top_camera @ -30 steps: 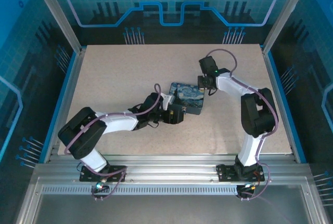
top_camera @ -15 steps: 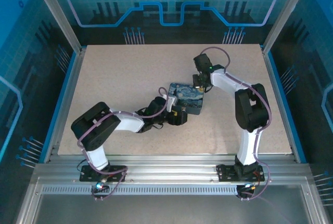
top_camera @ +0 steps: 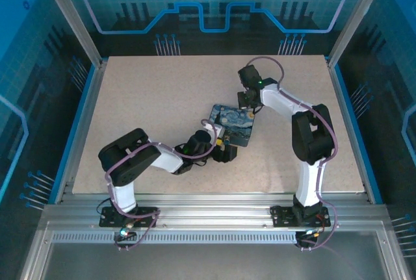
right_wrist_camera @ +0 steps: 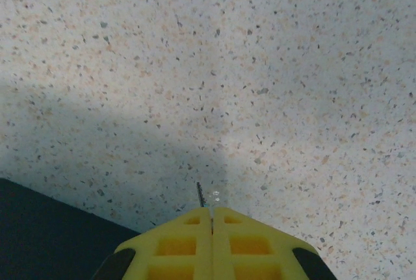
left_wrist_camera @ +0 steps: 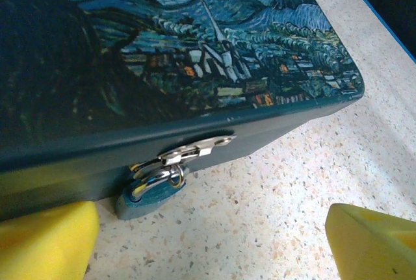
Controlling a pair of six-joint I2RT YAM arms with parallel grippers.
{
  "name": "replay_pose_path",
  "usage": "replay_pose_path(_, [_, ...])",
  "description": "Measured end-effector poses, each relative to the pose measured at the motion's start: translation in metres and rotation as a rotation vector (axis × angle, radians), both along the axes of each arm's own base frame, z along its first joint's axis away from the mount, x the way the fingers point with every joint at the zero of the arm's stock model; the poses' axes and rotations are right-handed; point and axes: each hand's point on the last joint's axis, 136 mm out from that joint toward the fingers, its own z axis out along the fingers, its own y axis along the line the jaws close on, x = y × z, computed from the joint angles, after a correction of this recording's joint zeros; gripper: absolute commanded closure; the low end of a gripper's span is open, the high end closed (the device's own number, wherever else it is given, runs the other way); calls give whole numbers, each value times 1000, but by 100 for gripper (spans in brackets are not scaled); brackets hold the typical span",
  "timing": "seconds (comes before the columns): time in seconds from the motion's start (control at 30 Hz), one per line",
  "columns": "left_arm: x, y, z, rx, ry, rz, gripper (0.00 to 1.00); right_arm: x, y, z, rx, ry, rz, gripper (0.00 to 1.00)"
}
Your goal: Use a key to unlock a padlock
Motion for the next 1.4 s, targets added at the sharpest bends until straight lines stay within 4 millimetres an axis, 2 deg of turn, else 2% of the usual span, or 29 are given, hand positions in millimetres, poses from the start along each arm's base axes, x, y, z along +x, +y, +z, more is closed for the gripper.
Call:
replay_pose_path(0.17, [1,0,1,-5,-14,0,8,-2,-9,8,-7,-2,-29,100])
replay_pose_path(0.37, [1,-1,3,-2,-31,-11,8,-8,-43,26,-47,-28,-117,100])
replay_pose_path(0.47, [1,-1,1,0,-30,-13,8,-18,-58,22,-65,-16,-157,100])
replay_pose_path(0.6, [1,-2,-2,2,-31,-14,7,-34,-67,2,-83,38,-178,100])
replay_pose_path(0.7, [2,-3,-2,-2,-33,-16,6,-44,-64,-10,-82,69,-171,100])
replay_pose_path(0.87, [5,-8,-1,-12,-37,-23,6,-43,-48,-9,-71,52,-143,100])
replay_pose_path(1.03, [6,-11,0,-25,-45,-30,7,-40,-46,-9,-61,40,-147,100])
replay_pose_path(1.27, [9,-13,1,-62,-54,-55,17,-38,-44,-9,-54,31,-155,100])
replay_pose_path(1.4, [9,-11,2,-100,-51,-70,20,-37,-44,-9,-57,28,-158,100])
